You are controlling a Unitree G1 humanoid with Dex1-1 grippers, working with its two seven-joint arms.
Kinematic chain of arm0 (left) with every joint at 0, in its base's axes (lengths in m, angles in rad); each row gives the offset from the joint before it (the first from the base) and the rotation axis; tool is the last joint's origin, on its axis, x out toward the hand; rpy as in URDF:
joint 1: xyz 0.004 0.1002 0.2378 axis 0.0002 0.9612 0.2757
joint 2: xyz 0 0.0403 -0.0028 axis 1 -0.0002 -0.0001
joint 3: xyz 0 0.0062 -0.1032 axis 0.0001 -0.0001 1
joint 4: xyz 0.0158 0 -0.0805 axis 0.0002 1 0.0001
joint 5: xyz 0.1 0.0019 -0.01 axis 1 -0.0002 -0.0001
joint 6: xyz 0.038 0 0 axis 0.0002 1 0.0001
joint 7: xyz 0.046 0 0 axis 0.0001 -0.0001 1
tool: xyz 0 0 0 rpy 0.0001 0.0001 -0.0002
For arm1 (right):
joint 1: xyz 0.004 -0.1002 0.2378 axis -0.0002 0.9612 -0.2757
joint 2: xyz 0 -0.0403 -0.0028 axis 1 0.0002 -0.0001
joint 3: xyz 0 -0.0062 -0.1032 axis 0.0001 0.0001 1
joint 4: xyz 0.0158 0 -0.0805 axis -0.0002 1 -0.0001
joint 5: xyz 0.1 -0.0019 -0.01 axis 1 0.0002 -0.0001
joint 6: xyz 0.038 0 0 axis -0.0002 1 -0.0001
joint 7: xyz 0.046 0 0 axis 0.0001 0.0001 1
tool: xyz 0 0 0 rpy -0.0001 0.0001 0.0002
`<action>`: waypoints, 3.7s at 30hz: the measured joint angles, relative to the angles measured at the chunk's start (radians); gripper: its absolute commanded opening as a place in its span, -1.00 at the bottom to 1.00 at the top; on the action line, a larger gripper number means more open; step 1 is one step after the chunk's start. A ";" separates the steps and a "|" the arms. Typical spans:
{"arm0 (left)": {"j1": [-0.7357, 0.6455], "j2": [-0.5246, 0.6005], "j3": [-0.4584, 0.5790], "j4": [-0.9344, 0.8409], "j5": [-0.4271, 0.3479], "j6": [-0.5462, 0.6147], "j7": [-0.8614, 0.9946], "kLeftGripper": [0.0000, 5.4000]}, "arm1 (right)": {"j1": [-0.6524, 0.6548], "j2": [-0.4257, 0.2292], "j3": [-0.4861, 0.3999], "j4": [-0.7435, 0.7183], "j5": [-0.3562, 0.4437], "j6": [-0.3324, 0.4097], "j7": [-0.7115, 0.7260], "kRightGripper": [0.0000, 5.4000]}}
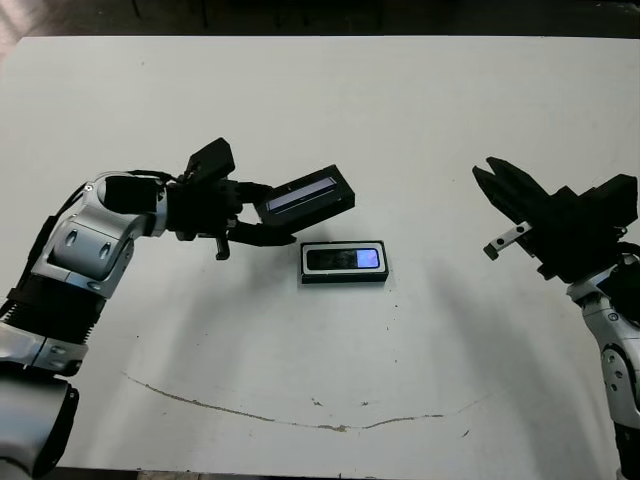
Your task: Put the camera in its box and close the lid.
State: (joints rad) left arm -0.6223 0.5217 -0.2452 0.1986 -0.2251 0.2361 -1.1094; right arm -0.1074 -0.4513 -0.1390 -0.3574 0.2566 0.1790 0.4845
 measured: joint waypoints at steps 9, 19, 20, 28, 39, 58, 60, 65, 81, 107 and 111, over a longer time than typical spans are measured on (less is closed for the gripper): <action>0.018 -0.010 -0.015 -0.031 0.008 -0.003 -0.034 -0.42 | 0.000 -0.001 0.000 -0.002 -0.012 0.011 -0.001 -1.00; 0.020 -0.019 -0.079 0.013 0.063 0.018 -0.073 -0.42 | 0.000 -0.010 0.000 -0.008 -0.023 0.013 0.000 -1.00; 0.013 -0.019 -0.089 0.028 0.071 0.018 -0.081 -0.42 | 0.001 -0.013 0.001 -0.013 -0.023 0.019 -0.001 -1.00; -0.067 -0.032 -0.121 0.141 0.112 -0.048 -0.116 -0.42 | 0.002 -0.022 0.007 -0.030 -0.051 0.028 -0.009 -1.00; -0.088 -0.047 -0.135 0.172 0.132 -0.085 -0.139 -0.42 | 0.002 -0.021 0.023 -0.030 -0.067 0.032 -0.009 -1.00; -0.098 -0.044 -0.144 0.169 0.112 -0.024 -0.273 -0.42 | 0.002 -0.021 0.029 -0.025 -0.071 0.033 -0.007 -1.00; -0.100 -0.045 -0.144 0.190 0.112 -0.026 -0.280 -0.42 | 0.003 -0.021 0.029 -0.028 -0.071 0.038 -0.007 -1.00; -0.111 -0.052 -0.153 0.209 0.123 -0.026 -0.282 -0.42 | 0.004 -0.021 0.029 -0.034 -0.072 0.047 -0.007 -1.00; -0.160 -0.105 -0.206 0.225 0.204 -0.061 -0.262 -0.42 | 0.012 -0.023 0.019 -0.037 -0.065 0.060 0.009 -1.00; -0.163 -0.162 -0.292 0.133 0.320 -0.025 -0.145 -0.45 | 0.019 -0.023 0.018 -0.030 -0.059 0.064 0.013 -1.00; -0.188 -0.172 -0.317 0.160 0.338 -0.032 -0.145 -0.47 | 0.030 -0.024 0.018 -0.042 -0.065 0.064 0.010 -1.00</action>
State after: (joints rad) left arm -0.8105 0.3499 -0.5624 0.3581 0.1133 0.2044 -1.2542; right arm -0.0773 -0.4750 -0.1207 -0.3994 0.1911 0.2427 0.4946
